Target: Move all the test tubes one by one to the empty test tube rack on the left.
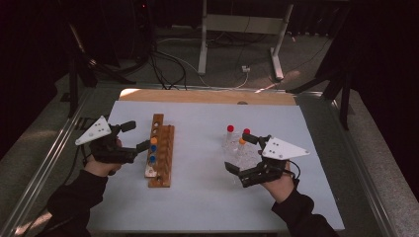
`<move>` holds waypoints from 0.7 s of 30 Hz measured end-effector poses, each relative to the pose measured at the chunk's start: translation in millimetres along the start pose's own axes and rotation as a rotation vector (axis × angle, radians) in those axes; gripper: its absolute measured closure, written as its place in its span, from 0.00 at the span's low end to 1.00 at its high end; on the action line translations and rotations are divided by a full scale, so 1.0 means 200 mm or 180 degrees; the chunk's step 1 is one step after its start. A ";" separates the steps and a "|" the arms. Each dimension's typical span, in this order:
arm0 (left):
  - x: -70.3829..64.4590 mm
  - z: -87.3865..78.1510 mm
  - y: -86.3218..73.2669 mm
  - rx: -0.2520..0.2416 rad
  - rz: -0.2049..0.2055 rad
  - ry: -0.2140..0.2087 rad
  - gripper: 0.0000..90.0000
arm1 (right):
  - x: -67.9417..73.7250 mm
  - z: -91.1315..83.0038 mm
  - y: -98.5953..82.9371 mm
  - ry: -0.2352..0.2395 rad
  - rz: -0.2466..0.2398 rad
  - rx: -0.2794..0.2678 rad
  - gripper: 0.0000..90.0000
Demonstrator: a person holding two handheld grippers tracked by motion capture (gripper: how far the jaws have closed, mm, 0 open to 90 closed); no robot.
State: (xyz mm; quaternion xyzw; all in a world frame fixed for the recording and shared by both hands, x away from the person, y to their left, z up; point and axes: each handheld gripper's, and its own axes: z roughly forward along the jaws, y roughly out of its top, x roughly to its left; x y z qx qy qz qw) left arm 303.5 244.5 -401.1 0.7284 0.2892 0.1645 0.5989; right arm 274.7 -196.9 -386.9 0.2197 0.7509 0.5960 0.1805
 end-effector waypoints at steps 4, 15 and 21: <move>-0.07 -0.03 -0.01 -0.0027 0.0045 -0.0082 0.03 | -0.06 -0.01 -0.04 -0.0162 0.0064 0.0105 0.00; -0.19 -0.07 -0.09 0.0099 0.0099 -0.0176 0.03 | -0.19 -0.01 -0.21 -0.0449 0.0304 0.0469 0.09; -0.23 -0.06 -0.12 0.0141 0.0127 -0.0201 0.03 | -0.23 0.02 -0.31 -0.0528 0.0354 0.0681 0.23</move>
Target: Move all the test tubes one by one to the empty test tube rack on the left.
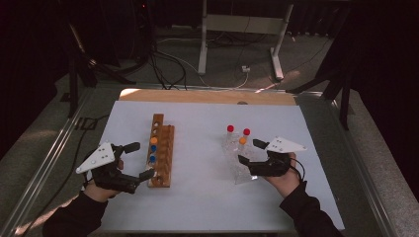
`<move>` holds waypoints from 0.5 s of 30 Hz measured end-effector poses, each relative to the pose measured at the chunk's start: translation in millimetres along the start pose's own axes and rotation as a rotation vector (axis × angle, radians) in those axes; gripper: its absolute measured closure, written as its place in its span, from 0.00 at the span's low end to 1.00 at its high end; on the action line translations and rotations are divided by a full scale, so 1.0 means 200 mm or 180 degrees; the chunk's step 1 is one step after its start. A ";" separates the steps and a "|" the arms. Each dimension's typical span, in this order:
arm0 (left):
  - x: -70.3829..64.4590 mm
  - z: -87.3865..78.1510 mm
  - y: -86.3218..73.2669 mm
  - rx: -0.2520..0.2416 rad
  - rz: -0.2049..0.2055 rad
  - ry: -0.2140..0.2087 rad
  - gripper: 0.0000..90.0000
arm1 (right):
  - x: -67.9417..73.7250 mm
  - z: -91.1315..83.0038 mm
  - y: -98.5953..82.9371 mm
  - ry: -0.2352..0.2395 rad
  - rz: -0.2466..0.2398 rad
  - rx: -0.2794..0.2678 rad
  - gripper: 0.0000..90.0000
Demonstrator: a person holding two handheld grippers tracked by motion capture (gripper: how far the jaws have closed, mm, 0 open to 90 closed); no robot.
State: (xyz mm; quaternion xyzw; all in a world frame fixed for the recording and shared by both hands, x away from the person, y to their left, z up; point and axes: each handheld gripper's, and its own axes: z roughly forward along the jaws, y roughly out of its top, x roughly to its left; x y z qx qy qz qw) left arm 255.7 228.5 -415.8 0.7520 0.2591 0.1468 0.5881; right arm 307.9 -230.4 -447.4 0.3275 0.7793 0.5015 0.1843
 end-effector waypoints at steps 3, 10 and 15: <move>0.00 0.01 -0.01 0.0030 -0.0001 -0.0012 0.03 | -0.02 0.02 -0.03 -0.0031 0.0032 0.0049 0.36; 0.01 0.01 -0.03 0.0045 -0.0029 0.0012 0.03 | -0.07 0.08 -0.05 -0.0101 0.0044 0.0236 0.59; 0.01 0.01 -0.03 0.0036 -0.0016 0.0009 0.03 | -0.08 0.12 -0.05 -0.0127 0.0038 0.0300 0.64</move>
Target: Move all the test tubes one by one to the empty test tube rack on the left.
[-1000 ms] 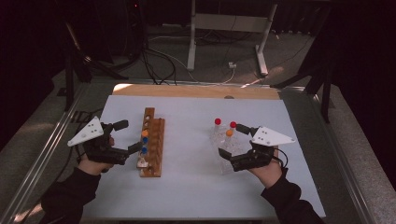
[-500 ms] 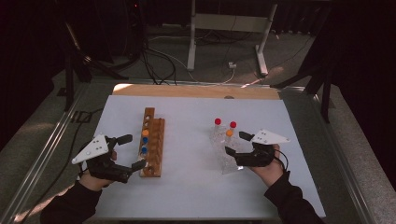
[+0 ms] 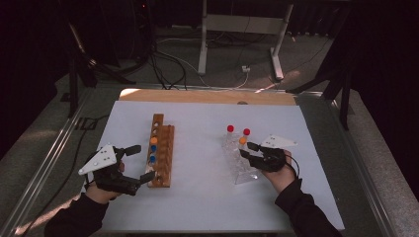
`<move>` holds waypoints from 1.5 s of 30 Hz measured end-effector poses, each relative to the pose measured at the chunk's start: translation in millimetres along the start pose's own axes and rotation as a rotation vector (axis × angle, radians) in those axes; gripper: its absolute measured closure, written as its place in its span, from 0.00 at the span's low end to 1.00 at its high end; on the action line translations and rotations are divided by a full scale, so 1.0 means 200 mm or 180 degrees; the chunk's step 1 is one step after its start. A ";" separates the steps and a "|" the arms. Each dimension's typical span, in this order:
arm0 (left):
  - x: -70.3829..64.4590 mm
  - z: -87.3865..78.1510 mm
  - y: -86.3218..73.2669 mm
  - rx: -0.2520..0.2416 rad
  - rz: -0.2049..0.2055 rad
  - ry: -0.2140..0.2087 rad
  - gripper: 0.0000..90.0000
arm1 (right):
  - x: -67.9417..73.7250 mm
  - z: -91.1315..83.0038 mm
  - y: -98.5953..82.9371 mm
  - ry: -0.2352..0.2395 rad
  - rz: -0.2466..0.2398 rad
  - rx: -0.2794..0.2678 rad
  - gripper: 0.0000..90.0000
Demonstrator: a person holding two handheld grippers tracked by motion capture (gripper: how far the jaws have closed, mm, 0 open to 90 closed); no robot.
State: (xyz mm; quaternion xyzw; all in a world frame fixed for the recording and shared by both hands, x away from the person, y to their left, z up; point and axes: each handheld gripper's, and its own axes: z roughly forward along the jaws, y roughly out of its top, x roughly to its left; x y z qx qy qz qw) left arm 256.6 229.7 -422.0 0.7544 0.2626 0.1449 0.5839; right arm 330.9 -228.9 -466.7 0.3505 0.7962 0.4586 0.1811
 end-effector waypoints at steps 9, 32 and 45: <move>0.01 0.00 0.00 -0.0004 -0.0013 0.0007 0.03 | -0.01 0.07 0.01 0.0003 -0.0021 0.0151 0.76; 0.00 -0.01 0.01 0.0030 0.0007 -0.0038 0.03 | 0.01 -0.02 0.12 -0.0102 -0.0205 -0.0022 0.83; -0.01 0.01 0.08 0.0060 0.0063 -0.0128 0.03 | 0.11 -0.17 0.28 0.0033 -0.0426 -0.0292 0.83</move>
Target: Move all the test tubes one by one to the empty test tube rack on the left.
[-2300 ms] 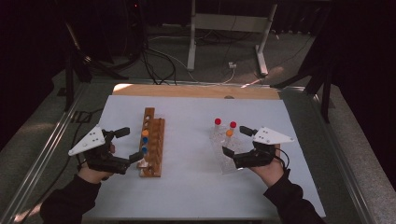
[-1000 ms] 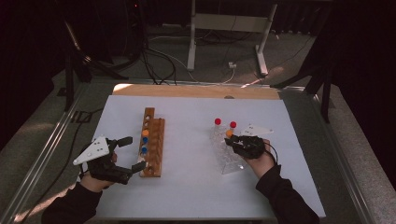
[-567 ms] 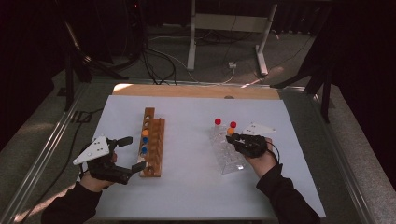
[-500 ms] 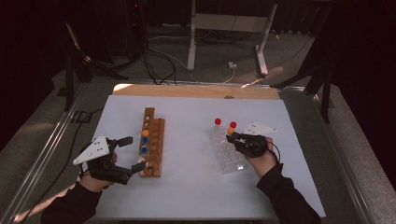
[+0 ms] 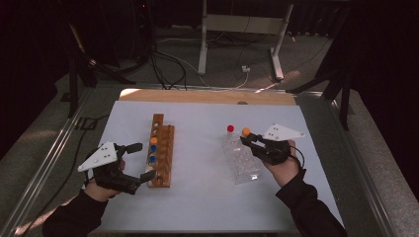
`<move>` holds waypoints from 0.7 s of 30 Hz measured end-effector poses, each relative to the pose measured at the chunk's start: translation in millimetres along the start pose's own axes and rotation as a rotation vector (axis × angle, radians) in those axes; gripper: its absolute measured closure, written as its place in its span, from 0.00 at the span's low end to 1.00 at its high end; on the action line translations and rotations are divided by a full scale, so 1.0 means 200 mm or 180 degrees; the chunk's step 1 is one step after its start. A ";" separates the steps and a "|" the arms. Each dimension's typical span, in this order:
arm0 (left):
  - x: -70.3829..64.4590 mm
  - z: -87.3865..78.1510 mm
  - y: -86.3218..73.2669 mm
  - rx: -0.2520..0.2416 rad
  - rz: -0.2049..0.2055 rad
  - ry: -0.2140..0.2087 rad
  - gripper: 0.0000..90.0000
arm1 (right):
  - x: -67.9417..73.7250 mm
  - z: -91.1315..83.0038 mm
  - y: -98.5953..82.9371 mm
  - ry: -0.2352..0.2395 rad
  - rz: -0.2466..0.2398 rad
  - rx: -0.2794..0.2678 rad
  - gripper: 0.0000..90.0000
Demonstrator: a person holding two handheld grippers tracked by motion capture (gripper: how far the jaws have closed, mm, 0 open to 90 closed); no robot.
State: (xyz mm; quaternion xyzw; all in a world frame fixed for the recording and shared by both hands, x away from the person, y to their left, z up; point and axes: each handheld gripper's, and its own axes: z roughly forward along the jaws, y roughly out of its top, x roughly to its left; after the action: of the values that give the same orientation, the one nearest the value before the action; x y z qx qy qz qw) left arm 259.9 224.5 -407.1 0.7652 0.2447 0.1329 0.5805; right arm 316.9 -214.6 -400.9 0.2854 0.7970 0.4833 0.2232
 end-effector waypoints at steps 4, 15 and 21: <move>-0.01 0.02 0.02 0.0001 -0.0012 -0.0050 0.03 | 0.08 0.01 0.02 0.0173 -0.0077 -0.0009 0.83; -0.04 0.13 0.04 0.0101 0.0019 -0.0220 0.03 | 0.25 0.12 -0.01 0.0586 -0.0163 0.0133 0.83; -0.06 0.20 0.06 0.0121 0.0046 -0.0324 0.04 | 0.31 0.16 -0.01 0.0729 -0.0179 0.0172 0.83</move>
State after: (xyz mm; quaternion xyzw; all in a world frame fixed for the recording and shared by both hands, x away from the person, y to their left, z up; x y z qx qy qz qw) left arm 271.4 183.3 -405.9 0.7836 0.2117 0.0934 0.5766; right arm 290.9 -153.7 -421.1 0.2118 0.8376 0.4847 0.1364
